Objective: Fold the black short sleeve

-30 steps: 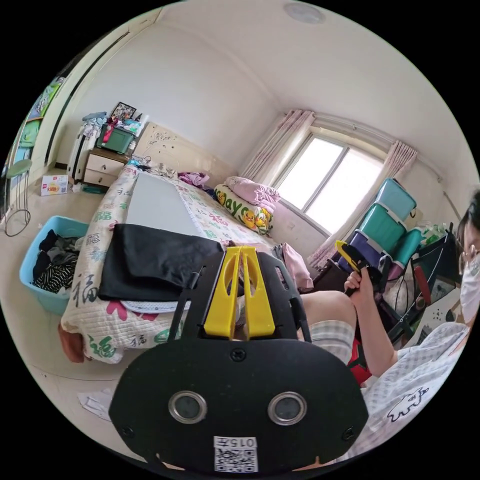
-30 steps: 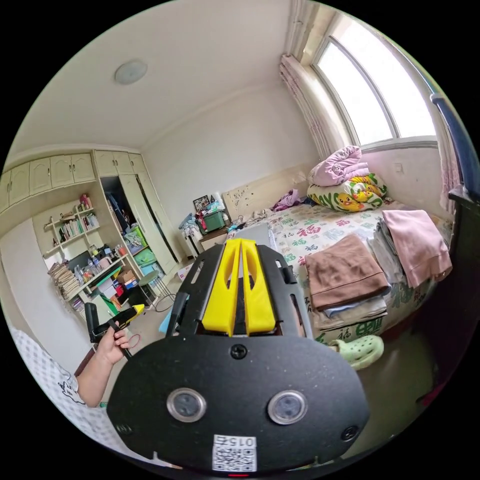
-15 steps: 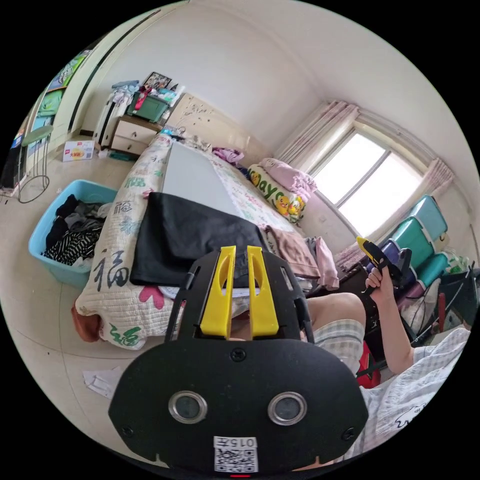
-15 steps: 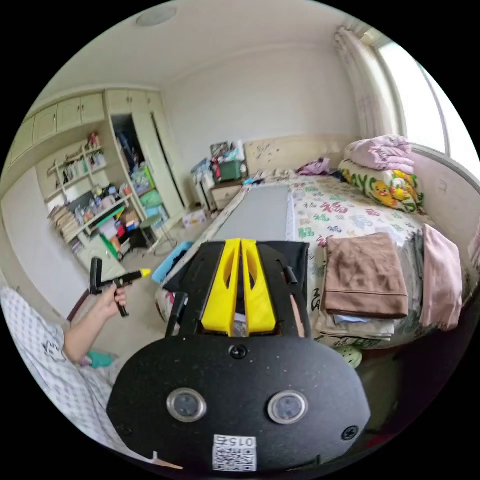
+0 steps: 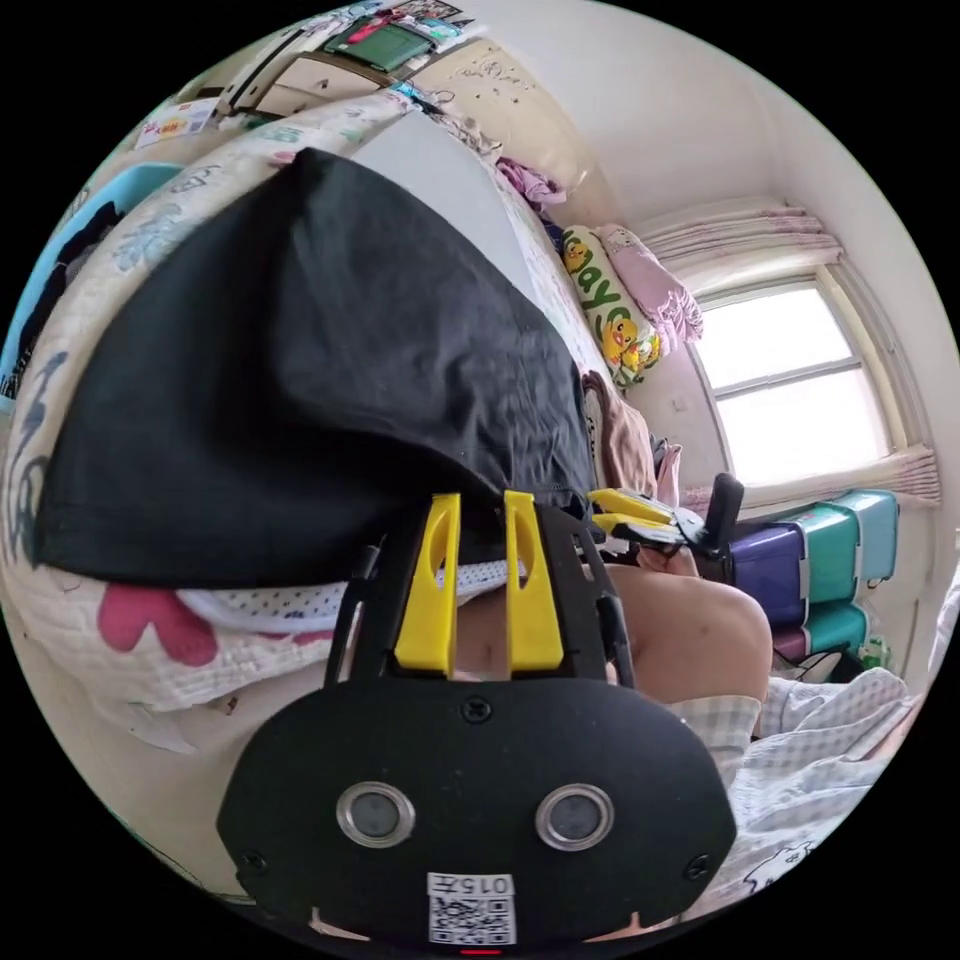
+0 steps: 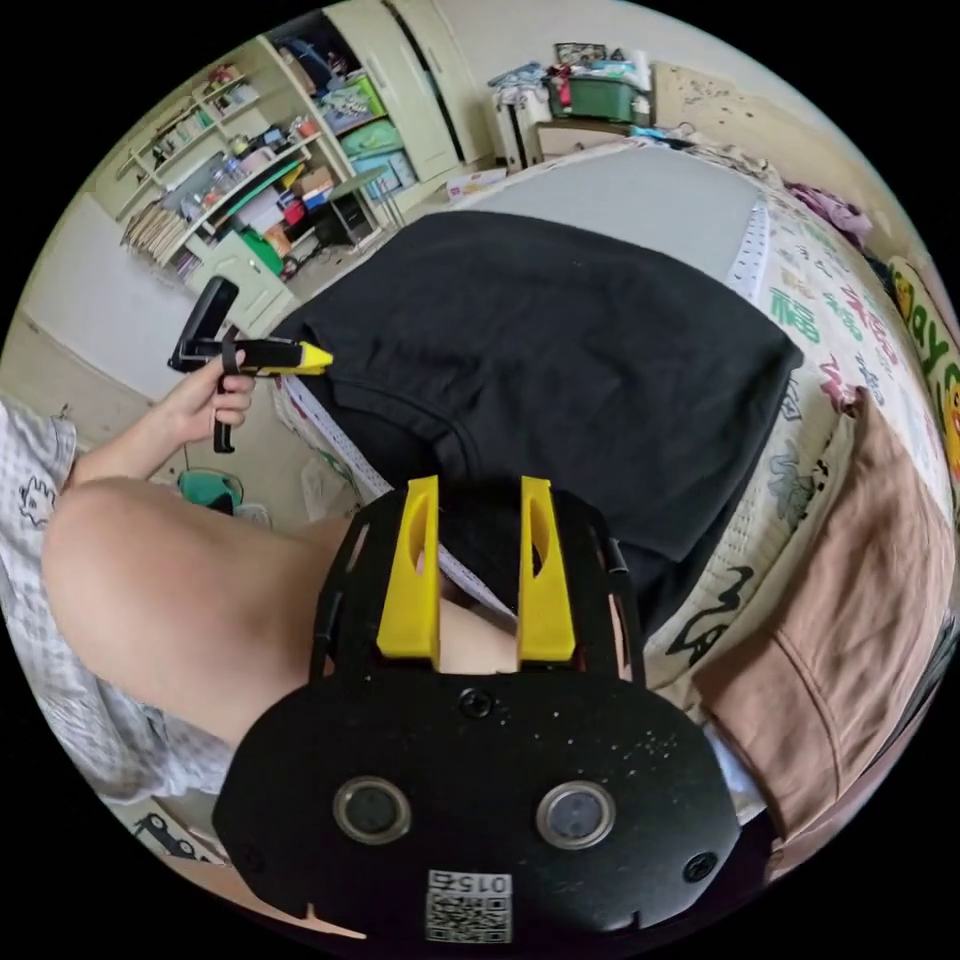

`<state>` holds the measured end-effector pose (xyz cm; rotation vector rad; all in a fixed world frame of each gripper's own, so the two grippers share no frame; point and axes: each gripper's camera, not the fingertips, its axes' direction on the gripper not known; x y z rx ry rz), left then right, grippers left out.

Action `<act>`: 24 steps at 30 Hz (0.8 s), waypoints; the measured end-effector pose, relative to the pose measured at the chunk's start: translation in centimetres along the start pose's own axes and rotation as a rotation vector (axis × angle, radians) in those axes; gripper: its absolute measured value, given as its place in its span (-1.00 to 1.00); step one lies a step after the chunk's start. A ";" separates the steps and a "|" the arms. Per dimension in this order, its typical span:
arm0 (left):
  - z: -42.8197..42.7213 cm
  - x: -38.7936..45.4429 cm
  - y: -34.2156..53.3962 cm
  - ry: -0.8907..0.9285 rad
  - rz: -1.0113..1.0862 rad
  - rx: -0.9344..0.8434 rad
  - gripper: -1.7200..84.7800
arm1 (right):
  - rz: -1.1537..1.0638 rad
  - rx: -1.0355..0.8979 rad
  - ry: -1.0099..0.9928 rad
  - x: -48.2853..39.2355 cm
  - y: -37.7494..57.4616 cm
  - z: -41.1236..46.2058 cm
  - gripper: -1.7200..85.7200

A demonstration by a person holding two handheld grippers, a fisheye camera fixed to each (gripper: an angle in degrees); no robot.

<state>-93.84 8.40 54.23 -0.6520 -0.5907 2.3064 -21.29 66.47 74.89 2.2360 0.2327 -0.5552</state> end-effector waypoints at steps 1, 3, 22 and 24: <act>0.9 0.2 -1.2 0.013 0.000 0.010 -0.82 | -0.028 -0.039 0.013 0.2 -0.6 1.1 -0.70; 1.8 0.6 -3.0 0.033 -0.005 0.013 -0.83 | -0.068 -0.038 0.070 0.2 -1.3 1.9 -0.74; 2.1 4.7 -12.4 -0.038 0.056 -0.075 -0.92 | 0.145 -0.055 -0.015 4.3 -6.0 3.5 -0.92; -0.5 4.4 -12.8 -0.032 0.045 -0.006 -0.90 | 0.173 -0.032 -0.026 4.9 -6.4 2.3 -0.92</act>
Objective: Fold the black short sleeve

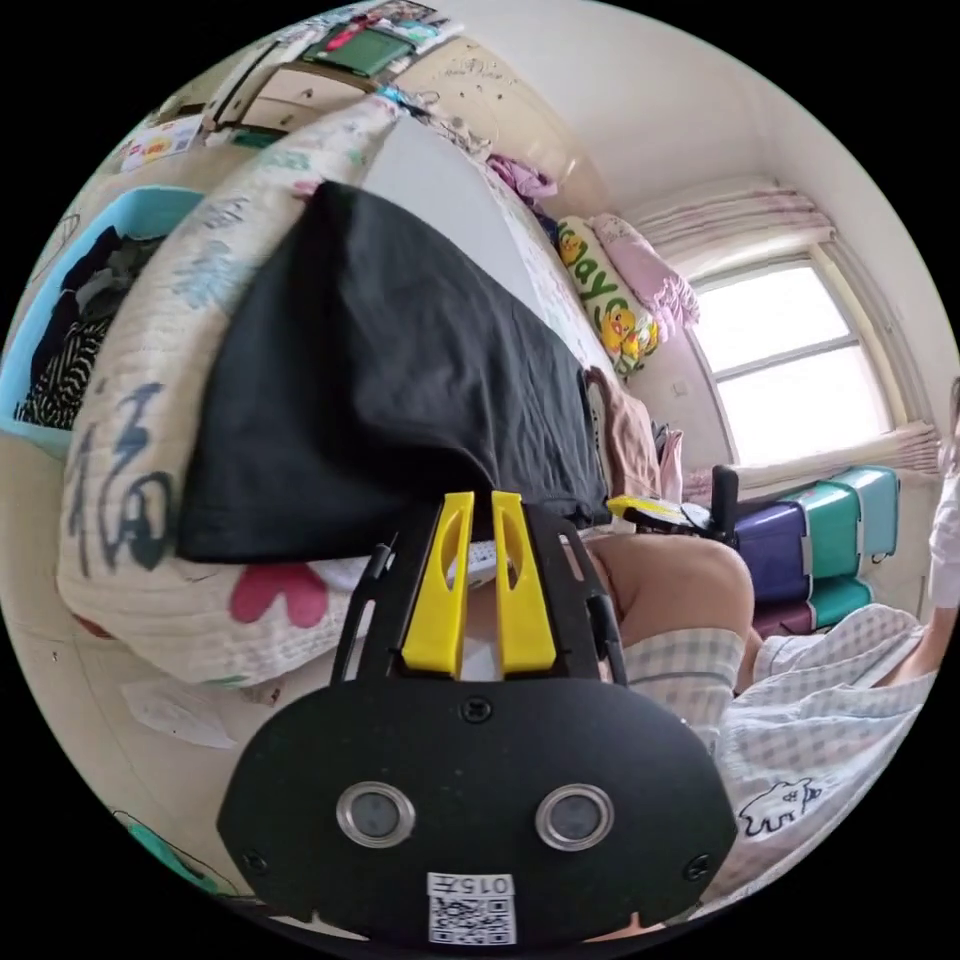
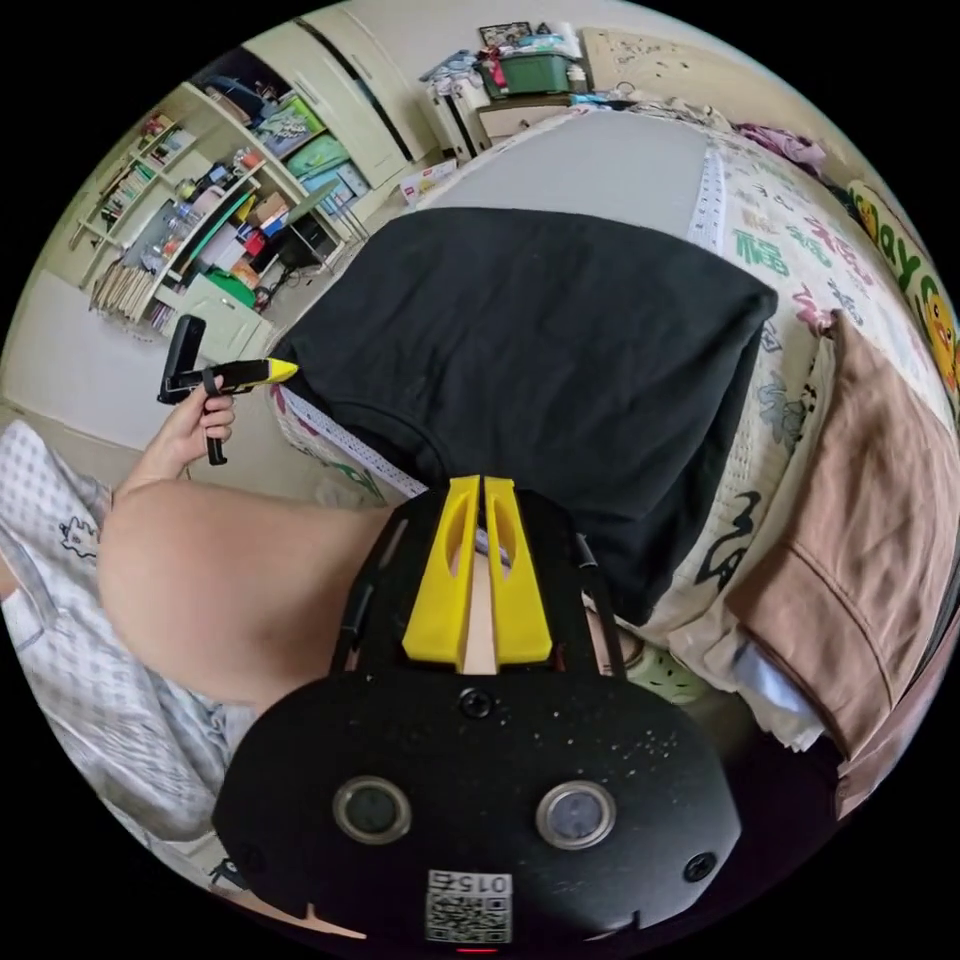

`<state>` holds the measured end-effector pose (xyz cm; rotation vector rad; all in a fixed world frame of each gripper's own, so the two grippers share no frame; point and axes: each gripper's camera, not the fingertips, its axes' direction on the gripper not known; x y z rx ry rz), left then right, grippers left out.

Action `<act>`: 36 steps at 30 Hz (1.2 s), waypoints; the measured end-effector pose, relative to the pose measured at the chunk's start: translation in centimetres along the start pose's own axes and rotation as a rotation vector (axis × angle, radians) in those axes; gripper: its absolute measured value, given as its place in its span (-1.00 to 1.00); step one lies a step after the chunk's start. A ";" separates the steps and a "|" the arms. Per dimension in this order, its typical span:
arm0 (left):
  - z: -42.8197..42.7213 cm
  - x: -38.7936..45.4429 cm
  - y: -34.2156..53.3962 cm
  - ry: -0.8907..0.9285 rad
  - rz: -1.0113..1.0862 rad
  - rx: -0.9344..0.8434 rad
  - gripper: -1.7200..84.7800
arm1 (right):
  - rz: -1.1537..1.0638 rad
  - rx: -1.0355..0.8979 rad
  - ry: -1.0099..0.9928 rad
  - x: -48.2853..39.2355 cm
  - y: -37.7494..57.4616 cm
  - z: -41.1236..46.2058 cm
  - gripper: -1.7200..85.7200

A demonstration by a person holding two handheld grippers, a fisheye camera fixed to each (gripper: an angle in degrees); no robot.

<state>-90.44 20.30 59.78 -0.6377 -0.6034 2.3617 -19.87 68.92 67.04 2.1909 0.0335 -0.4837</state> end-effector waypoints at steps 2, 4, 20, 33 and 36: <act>-4.0 -1.2 -1.3 0.017 -0.036 0.116 -0.88 | -0.007 0.071 0.027 -0.5 -1.1 -2.2 -0.92; -6.5 -2.0 -2.9 -0.034 -0.064 0.207 -0.86 | -0.009 0.152 0.038 -1.4 -2.8 -3.6 -0.90; -1.6 -1.0 -30.1 -0.111 -0.089 0.163 -0.72 | -0.367 -0.150 -0.086 -19.9 -22.9 8.9 -0.71; -0.2 0.8 -39.2 -0.240 -0.109 0.086 -0.94 | -0.326 -0.307 -0.059 -18.6 -26.1 17.4 -0.96; -0.7 2.1 -40.6 -0.264 -0.073 0.088 -0.96 | -0.310 -0.294 -0.086 -18.3 -26.5 17.5 -0.97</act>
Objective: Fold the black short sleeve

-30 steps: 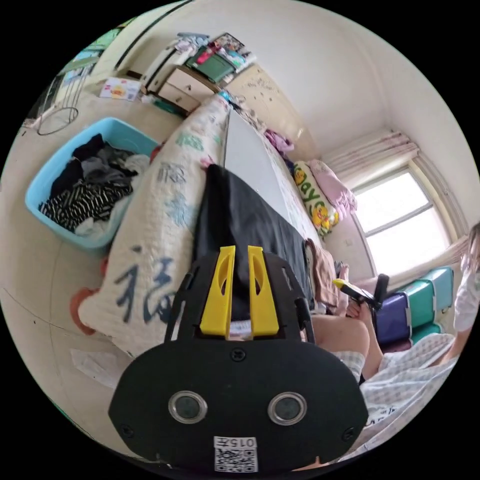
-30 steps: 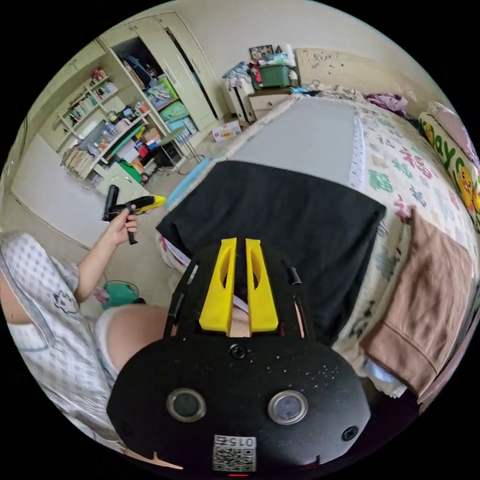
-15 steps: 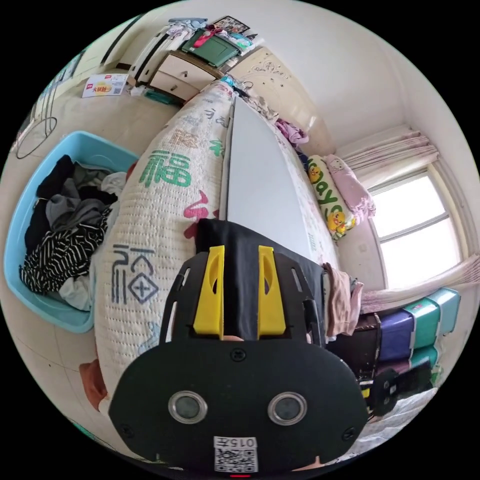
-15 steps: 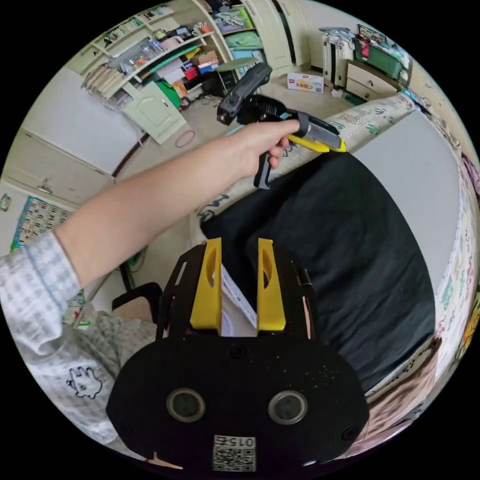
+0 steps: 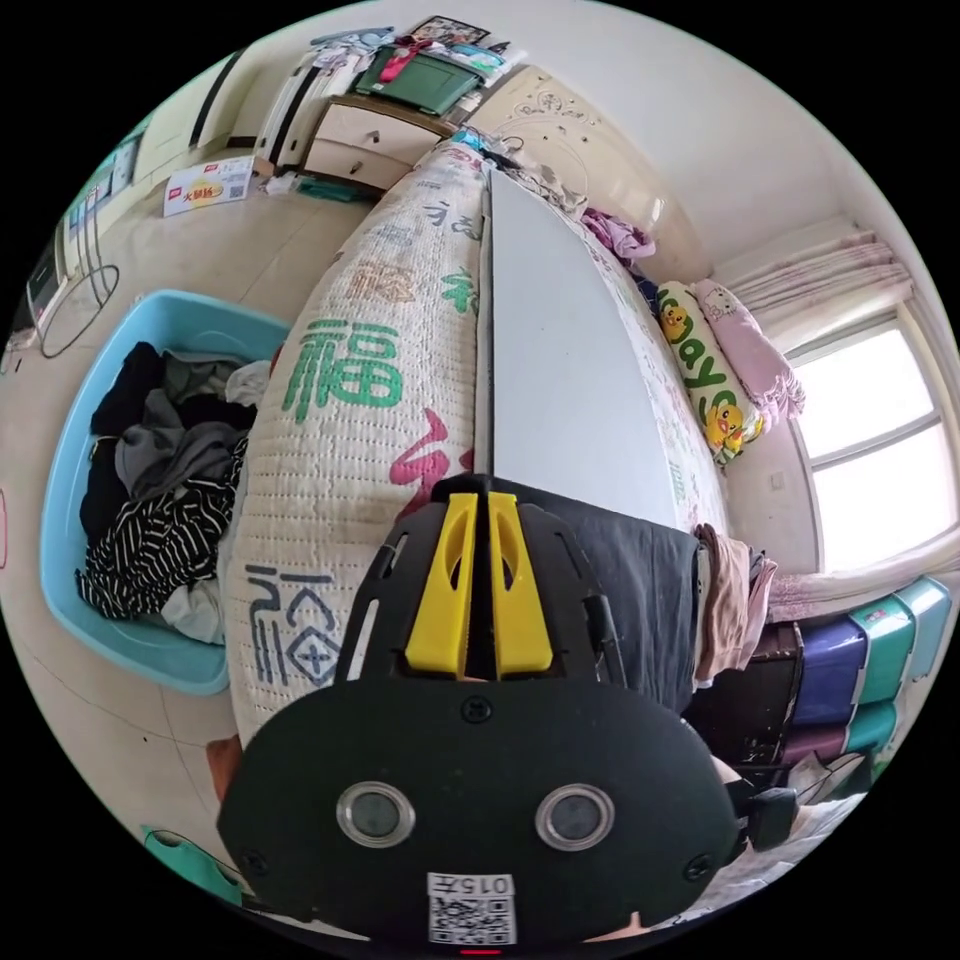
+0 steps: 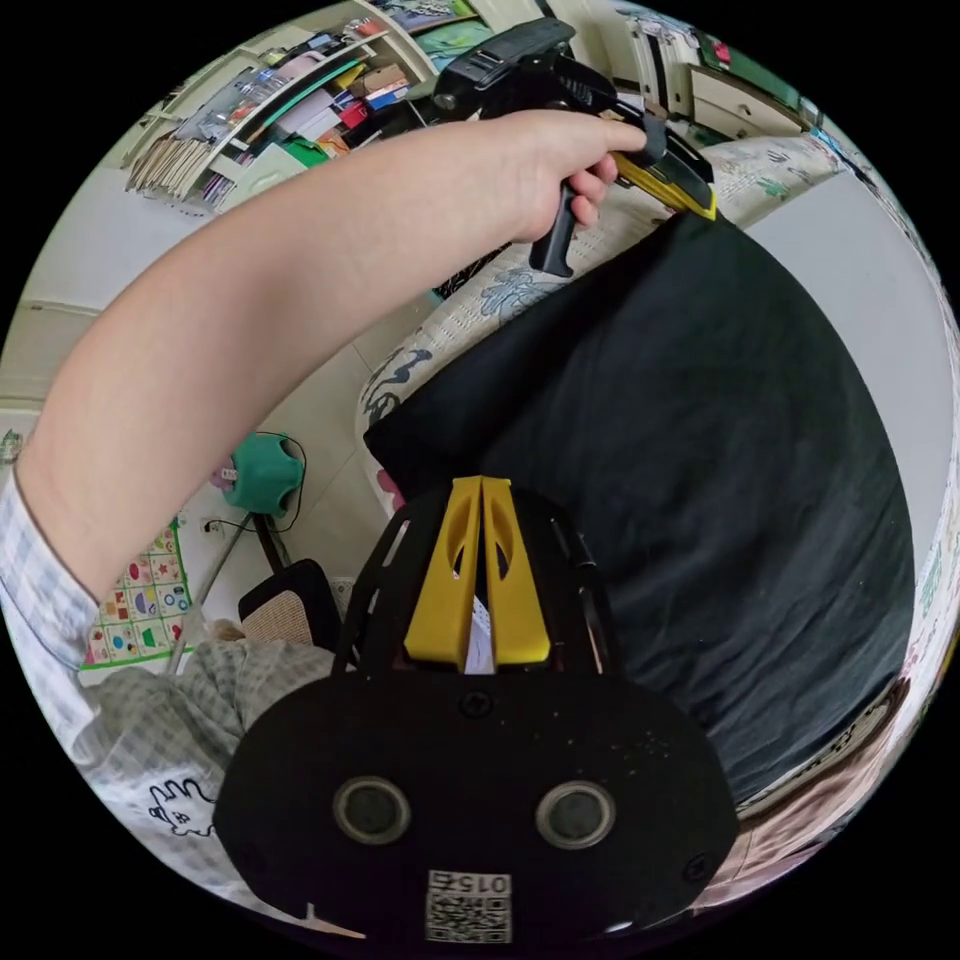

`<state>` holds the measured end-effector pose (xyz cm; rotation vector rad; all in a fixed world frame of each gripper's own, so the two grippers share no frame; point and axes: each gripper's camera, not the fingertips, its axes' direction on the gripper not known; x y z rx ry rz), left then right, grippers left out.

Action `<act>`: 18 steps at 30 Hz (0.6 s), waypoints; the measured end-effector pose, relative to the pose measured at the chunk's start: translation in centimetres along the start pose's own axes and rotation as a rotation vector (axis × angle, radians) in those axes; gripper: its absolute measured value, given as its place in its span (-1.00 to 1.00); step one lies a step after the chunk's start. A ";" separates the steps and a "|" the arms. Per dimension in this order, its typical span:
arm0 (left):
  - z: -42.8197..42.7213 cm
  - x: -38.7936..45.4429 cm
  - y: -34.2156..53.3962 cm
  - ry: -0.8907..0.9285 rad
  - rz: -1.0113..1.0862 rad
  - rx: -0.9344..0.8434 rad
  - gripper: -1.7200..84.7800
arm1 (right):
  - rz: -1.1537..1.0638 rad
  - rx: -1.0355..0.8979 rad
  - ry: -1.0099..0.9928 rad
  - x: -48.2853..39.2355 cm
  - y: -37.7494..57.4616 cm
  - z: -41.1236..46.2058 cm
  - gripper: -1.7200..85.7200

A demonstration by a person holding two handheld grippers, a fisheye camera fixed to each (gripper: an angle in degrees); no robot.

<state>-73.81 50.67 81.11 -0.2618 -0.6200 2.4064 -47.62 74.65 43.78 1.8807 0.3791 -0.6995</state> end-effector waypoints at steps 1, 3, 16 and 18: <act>-0.4 0.3 -0.5 0.007 0.005 0.011 -0.96 | 0.002 0.007 -0.004 0.1 -0.1 0.0 -0.97; -0.7 0.6 -1.1 0.010 0.007 0.015 -0.96 | 0.006 0.024 -0.019 0.2 -0.4 0.0 -0.97; 1.5 1.5 -2.4 -0.119 0.094 -0.057 -0.95 | 0.013 0.139 0.156 -0.5 -1.6 -0.6 -0.76; 1.2 0.7 -2.3 -0.088 0.074 -0.063 -0.95 | 0.001 0.116 0.126 -0.3 -1.8 -0.1 -0.75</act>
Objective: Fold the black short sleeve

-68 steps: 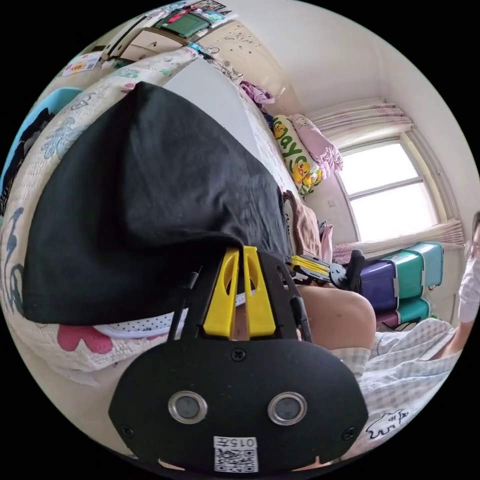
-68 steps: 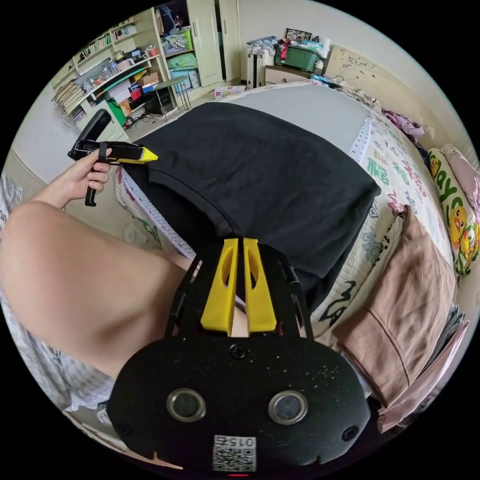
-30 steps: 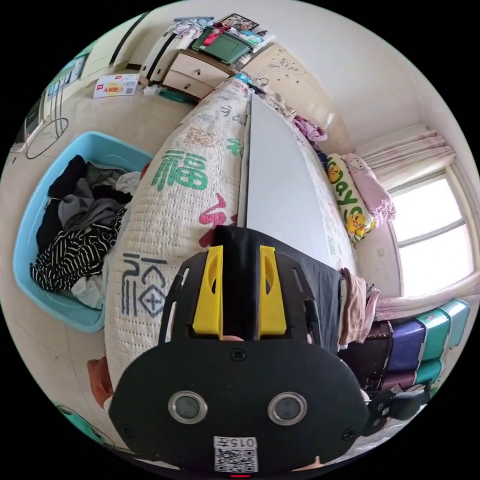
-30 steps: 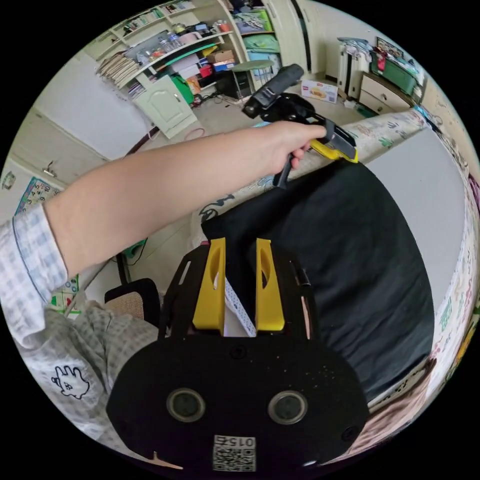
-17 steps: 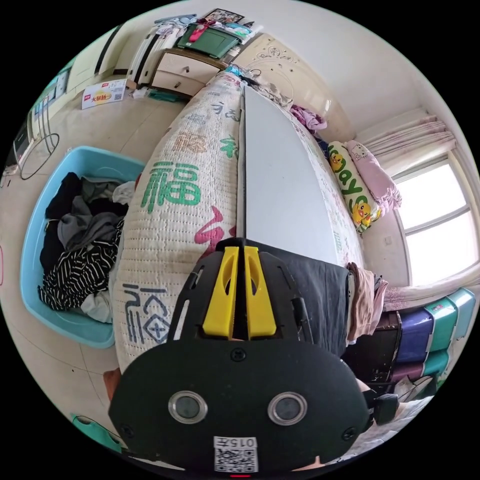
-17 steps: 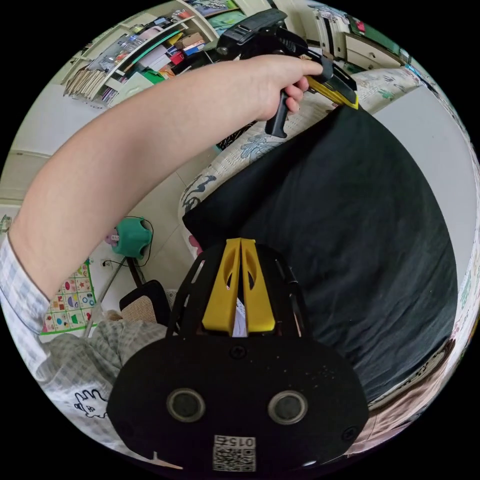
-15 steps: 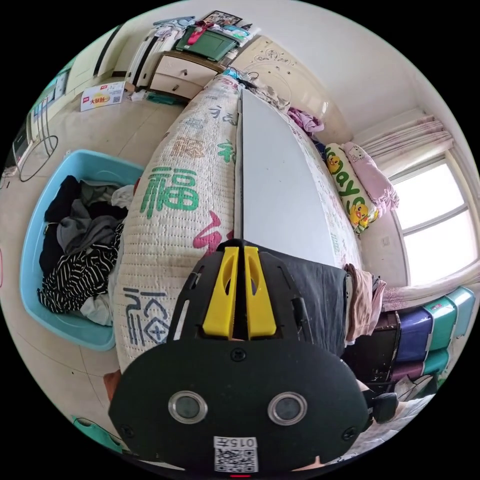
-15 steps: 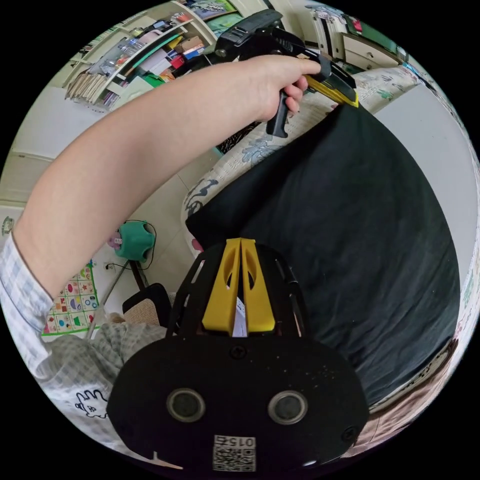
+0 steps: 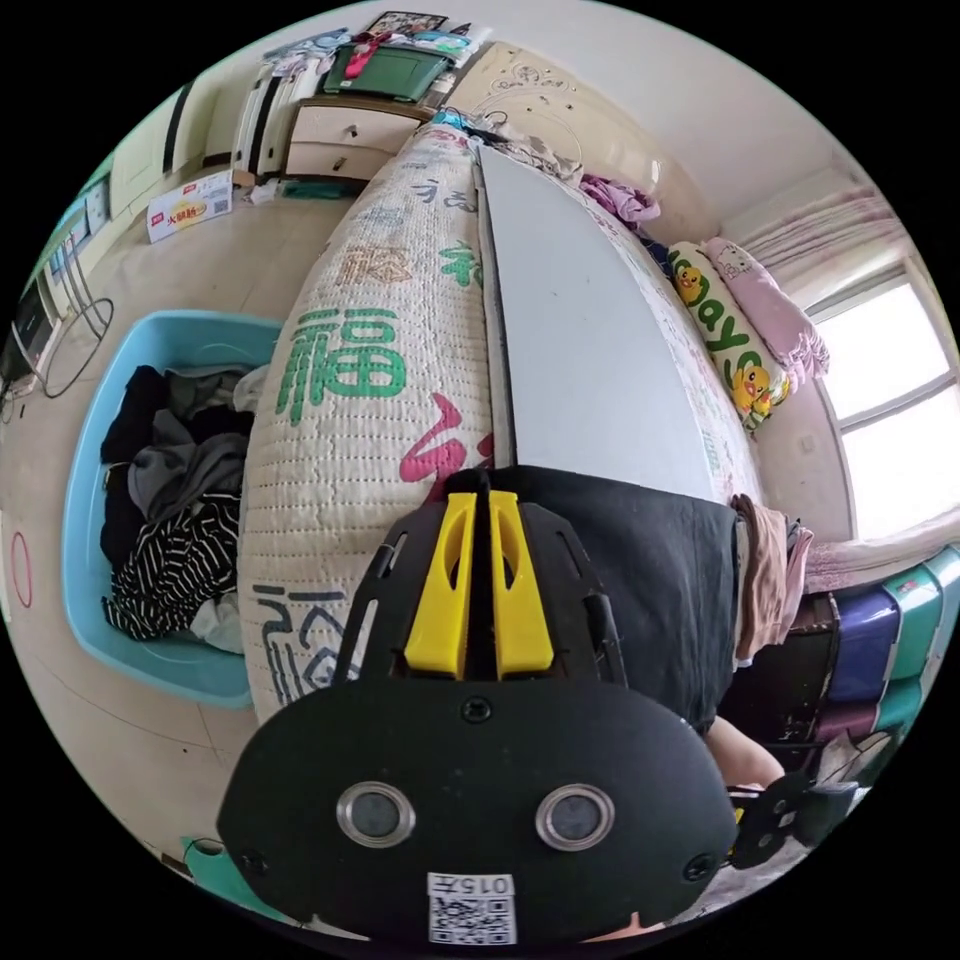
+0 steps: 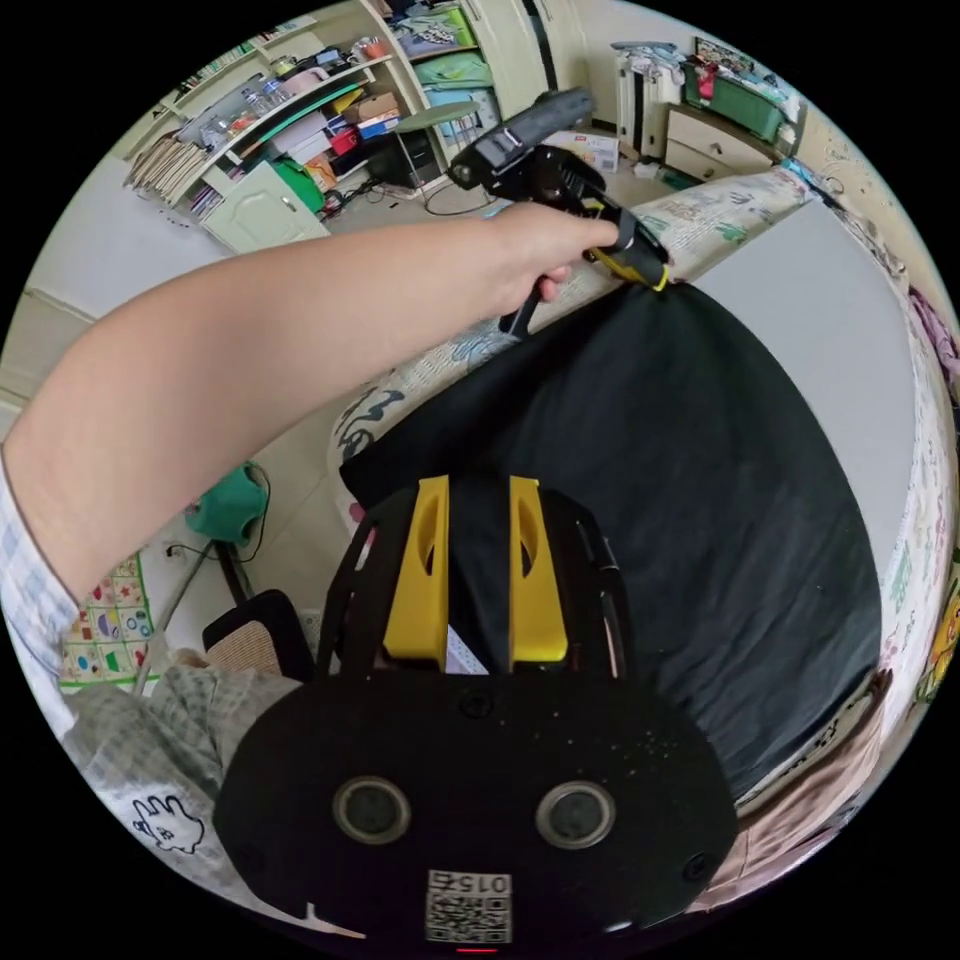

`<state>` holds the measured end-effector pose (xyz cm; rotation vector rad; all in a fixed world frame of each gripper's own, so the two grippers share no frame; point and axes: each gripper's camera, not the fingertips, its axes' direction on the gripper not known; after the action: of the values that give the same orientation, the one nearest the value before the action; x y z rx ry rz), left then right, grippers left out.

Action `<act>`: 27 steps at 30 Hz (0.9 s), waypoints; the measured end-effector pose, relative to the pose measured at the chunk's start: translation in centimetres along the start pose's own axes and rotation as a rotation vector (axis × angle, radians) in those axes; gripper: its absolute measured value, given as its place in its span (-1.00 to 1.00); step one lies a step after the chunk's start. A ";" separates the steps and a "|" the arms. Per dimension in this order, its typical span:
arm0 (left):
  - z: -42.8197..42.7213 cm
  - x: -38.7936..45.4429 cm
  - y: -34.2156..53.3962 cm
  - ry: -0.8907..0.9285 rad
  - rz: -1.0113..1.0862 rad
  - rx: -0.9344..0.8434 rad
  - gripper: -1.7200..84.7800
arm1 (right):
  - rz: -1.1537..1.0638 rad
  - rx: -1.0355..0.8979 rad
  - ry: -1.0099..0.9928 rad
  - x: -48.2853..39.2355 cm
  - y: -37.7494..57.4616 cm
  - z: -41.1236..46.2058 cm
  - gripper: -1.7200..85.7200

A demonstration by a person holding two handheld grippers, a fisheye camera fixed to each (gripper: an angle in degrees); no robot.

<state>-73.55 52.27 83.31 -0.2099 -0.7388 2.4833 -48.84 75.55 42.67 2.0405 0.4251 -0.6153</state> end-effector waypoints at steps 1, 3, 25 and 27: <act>0.0 -0.3 0.3 0.004 0.003 0.005 -0.95 | -0.005 -0.035 -0.045 0.0 -0.1 0.7 -0.76; 0.0 -0.5 0.9 0.001 0.006 0.016 -0.95 | -0.016 -0.089 -0.059 -0.2 -0.3 1.7 -0.79; 1.0 -7.2 11.4 -0.077 0.001 -0.043 -0.94 | 0.034 -0.094 -0.228 -0.2 1.4 1.7 -0.88; -0.3 -9.0 14.3 0.012 -0.079 0.013 -0.94 | 0.039 -0.100 -0.233 -0.4 2.0 1.4 -0.85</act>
<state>-72.32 37.46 75.19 -0.1874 -0.7115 2.4092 -48.49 73.33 43.64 1.8519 0.2727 -0.7827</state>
